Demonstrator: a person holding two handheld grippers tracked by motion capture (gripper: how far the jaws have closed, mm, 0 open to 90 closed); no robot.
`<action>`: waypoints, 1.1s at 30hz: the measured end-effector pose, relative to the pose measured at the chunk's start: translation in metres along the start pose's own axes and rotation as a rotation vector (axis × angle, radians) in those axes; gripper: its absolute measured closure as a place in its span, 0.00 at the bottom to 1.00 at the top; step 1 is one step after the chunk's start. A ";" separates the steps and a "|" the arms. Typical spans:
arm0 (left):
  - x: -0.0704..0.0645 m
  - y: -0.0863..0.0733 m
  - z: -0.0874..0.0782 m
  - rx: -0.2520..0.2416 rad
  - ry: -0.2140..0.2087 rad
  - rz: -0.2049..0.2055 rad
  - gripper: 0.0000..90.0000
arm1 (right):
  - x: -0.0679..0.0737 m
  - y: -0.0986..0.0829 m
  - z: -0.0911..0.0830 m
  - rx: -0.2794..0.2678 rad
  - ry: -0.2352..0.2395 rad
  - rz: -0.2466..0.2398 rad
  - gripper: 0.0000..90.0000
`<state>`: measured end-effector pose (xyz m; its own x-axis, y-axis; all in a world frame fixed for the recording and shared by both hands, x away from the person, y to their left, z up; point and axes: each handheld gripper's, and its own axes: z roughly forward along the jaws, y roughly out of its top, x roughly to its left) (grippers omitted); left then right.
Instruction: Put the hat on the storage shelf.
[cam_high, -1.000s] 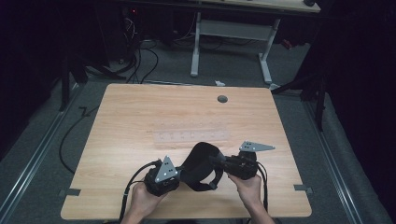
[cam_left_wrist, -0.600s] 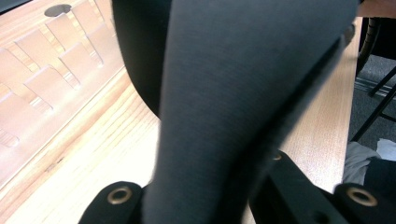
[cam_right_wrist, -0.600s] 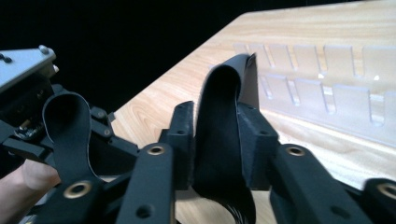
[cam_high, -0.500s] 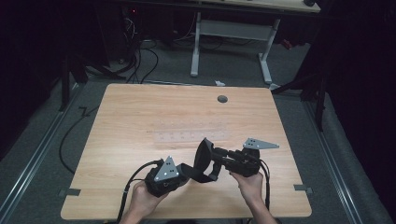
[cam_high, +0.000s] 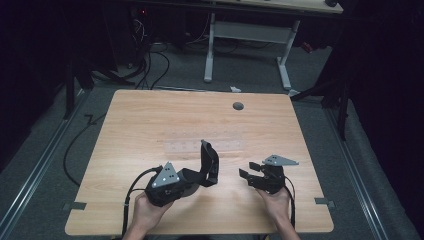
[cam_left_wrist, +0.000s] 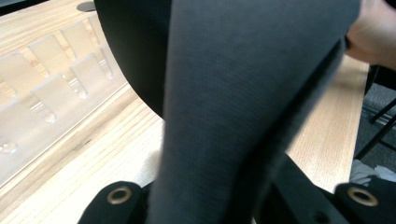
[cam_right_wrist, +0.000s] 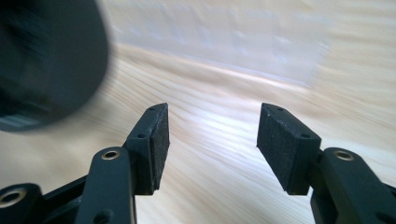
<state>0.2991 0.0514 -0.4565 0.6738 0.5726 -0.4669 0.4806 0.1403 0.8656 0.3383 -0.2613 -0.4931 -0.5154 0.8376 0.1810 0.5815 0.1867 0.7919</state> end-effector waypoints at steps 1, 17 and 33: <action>0.002 0.001 0.000 -0.001 0.006 -0.002 0.94 | -0.002 -0.002 0.001 0.014 -0.027 -0.003 0.49; 0.016 0.015 -0.009 -0.081 0.071 -0.081 0.94 | -0.027 -0.023 0.014 0.089 -0.287 -0.046 0.43; 0.030 0.031 -0.022 -0.152 0.120 -0.147 0.94 | -0.030 -0.028 0.018 0.107 -0.273 -0.034 0.41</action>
<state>0.3213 0.0907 -0.4397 0.5273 0.6274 -0.5730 0.4728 0.3436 0.8114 0.3483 -0.2823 -0.5308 -0.3557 0.9344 -0.0195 0.6376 0.2579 0.7259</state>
